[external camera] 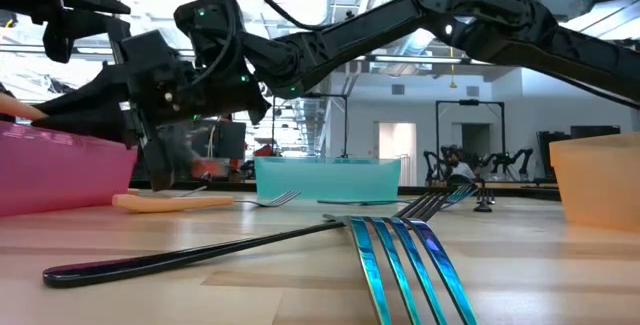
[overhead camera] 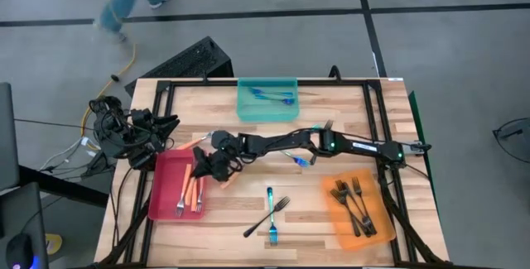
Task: Sort silverware by color (type)
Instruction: Put the orange fork into the red bin, then put the blue fork into the blue bin
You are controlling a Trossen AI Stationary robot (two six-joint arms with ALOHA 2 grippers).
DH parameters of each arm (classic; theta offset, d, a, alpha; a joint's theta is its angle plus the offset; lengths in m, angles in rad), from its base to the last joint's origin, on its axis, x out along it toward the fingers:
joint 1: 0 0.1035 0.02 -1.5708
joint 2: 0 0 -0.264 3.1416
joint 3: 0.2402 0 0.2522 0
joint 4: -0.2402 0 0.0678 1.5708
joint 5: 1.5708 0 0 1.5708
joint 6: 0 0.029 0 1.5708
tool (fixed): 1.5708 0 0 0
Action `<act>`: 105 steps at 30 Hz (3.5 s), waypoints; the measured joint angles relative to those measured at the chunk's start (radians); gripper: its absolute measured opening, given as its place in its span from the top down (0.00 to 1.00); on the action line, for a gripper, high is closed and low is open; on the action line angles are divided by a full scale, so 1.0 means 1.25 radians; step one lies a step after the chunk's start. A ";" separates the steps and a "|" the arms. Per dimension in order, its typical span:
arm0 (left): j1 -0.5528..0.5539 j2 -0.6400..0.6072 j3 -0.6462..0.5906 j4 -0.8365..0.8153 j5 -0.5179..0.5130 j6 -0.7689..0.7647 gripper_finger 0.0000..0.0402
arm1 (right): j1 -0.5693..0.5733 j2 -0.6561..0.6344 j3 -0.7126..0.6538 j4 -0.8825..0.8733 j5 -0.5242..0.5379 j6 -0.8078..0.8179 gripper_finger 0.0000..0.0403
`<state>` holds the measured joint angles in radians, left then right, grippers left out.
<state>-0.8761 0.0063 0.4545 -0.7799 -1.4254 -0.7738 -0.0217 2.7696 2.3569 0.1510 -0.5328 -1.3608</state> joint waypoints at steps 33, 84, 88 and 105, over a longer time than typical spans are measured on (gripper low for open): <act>0.000 0.000 0.000 0.000 0.000 -0.001 0.72 | 0.016 -0.003 0.001 -0.077 0.084 -0.196 0.83; 0.000 0.000 0.000 0.000 0.004 -0.001 0.72 | 0.017 0.003 -0.003 0.120 0.069 0.101 0.67; 0.000 0.000 0.000 0.000 0.005 -0.001 0.72 | 0.020 0.003 -0.003 0.161 0.074 0.131 0.67; 0.000 0.000 0.000 0.000 0.006 -0.001 0.72 | 0.067 -0.078 -0.002 0.016 0.405 0.258 0.67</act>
<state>-0.8764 0.0063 0.4545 -0.7803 -1.4174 -0.7750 0.0620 2.6723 2.3550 0.1713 -0.0266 -1.0383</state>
